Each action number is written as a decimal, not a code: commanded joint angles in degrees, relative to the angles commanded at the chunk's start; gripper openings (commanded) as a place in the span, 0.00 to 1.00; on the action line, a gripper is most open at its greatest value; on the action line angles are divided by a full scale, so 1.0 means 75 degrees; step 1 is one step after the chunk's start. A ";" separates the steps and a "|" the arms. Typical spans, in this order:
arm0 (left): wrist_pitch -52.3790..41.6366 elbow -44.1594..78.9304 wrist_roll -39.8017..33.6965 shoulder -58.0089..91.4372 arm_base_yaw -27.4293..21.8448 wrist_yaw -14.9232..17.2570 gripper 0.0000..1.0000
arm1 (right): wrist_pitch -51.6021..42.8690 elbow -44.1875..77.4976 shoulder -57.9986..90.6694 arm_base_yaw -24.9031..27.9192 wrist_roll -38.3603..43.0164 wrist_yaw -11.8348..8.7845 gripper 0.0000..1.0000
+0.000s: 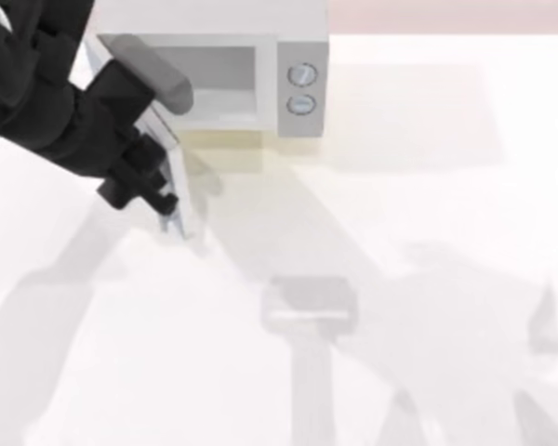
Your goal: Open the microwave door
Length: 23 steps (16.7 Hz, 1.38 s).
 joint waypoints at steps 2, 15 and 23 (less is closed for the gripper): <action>-0.0066 -0.0018 0.0333 -0.0077 0.0145 0.0164 0.00 | 0.0000 0.0000 0.0000 0.0000 0.0000 0.0000 1.00; -0.0069 -0.0007 0.0429 -0.0116 0.0187 0.0216 0.00 | 0.0000 0.0000 0.0000 0.0000 0.0000 0.0000 1.00; -0.0069 -0.0007 0.0429 -0.0116 0.0187 0.0216 0.00 | 0.0000 0.0000 0.0000 0.0000 0.0000 0.0000 1.00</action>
